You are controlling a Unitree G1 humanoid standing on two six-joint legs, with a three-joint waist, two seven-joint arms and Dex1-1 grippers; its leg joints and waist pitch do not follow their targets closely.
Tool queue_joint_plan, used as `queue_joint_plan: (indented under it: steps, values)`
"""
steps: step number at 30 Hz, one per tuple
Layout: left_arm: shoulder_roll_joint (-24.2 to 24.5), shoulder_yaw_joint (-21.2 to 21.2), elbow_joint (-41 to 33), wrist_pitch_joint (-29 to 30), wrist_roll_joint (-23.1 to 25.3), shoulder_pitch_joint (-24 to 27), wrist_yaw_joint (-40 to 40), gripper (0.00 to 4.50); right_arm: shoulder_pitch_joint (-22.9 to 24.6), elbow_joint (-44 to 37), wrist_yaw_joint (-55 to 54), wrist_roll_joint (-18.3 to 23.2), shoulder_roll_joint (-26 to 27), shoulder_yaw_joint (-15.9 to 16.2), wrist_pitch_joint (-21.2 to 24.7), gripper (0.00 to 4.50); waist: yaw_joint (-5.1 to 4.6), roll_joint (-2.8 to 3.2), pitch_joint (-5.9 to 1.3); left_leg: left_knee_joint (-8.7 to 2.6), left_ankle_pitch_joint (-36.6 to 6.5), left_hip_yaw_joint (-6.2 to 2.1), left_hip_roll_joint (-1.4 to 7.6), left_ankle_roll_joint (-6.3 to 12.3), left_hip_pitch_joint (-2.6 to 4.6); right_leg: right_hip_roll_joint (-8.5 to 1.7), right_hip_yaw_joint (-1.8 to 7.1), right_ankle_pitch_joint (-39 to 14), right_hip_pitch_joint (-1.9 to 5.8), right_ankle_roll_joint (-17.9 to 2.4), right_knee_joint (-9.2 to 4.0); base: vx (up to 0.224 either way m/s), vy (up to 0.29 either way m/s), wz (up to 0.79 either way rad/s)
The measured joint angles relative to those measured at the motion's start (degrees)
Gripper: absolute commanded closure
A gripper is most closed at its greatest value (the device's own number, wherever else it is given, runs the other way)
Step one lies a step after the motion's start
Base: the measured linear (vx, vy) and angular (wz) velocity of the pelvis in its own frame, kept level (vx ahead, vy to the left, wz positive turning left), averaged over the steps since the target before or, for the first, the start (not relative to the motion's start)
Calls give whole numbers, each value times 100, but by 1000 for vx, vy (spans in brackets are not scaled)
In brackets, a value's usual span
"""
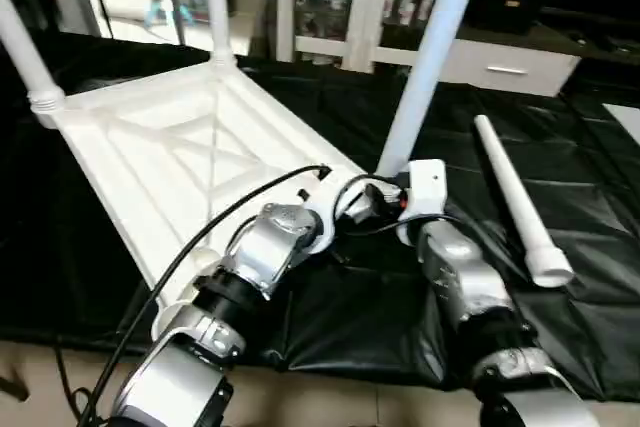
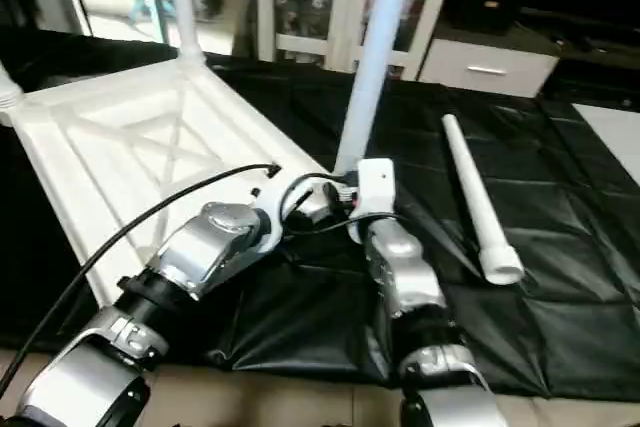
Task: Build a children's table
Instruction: Rotate leg to tighten, then rotate table base
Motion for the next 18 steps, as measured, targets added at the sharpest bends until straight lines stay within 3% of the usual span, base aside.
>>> queue_joint_plan:
  steps: [8, 11, 14, 16, 18]
  values:
    - [120, -16, 792, -1060, 231, -321, -59, 450, 618, -1093, 145, -15, -294, 16, 232, 40, 30, 19, 8, -16, 1, 31, 1, 1, -4, 3, 17, 4, -17, 11, -2, 0, 0, 0]
    - [66, -18, 1135, -1394, 238, -453, -116, 450, 743, -1270, 19, -166, -382, 30, 255, 6, 88, 43, 6, -27, 1, 42, 0, 1, 2, -1, 25, 1, -17, 14, -6, 0, 0, 0]
    - [-93, 10, 1662, -1853, 244, -646, 72, 450, 897, -1359, -127, -242, -387, 15, 319, 6, 180, 85, 10, -27, 1, 51, -4, 2, 1, -5, 36, 1, -17, 15, -8, 0, 0, 0]
    - [-149, 142, 1854, -2053, 200, -693, 81, 405, 959, -1431, -179, -244, -389, 11, 394, 0, 197, 94, 13, -28, 1, 51, -3, 2, 0, -5, 36, 0, -17, 18, -6, 0, 0, 0]
    - [-319, 544, 1885, -2396, -133, -723, 24, 390, 970, -1469, -221, -240, -410, -9, 460, 0, 212, 65, 37, -13, 1, 49, 3, 2, -7, -1, 23, 3, -27, 13, -6, 0, 0, 0]
